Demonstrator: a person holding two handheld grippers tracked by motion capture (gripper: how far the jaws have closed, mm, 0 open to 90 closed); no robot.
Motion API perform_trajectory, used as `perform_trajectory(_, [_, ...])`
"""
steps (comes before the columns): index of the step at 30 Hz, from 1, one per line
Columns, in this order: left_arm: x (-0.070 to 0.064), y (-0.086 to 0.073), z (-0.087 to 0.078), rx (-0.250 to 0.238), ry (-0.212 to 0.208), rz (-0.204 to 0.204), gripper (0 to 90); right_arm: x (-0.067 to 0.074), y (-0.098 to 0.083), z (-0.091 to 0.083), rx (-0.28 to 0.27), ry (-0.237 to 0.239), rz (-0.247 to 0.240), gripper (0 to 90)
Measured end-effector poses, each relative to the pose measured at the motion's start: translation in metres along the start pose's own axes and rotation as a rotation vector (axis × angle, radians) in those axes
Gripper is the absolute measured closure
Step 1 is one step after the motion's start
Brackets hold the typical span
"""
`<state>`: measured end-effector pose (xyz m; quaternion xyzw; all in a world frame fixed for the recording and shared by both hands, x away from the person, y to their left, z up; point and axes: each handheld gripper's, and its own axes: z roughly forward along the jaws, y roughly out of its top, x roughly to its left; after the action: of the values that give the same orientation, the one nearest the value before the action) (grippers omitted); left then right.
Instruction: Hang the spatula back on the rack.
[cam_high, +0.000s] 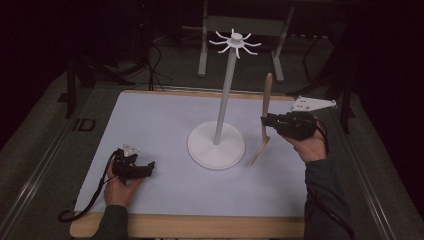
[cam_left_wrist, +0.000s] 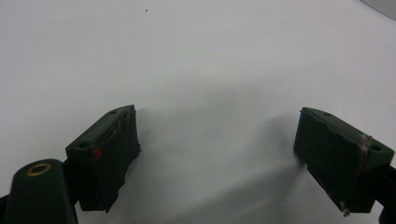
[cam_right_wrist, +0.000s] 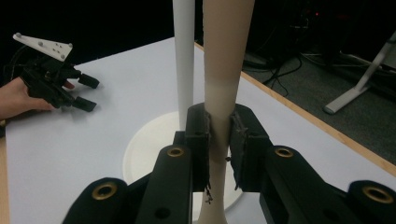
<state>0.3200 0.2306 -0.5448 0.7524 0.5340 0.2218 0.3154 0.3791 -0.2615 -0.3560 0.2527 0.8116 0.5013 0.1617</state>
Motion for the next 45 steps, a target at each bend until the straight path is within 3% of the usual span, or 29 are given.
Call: perform_trajectory(45, [0.000, 0.000, 0.000, 0.002, -0.001, 0.000, 14.1, 0.009, 0.033, -0.003, -0.080, -0.005, -0.022, 78.3])
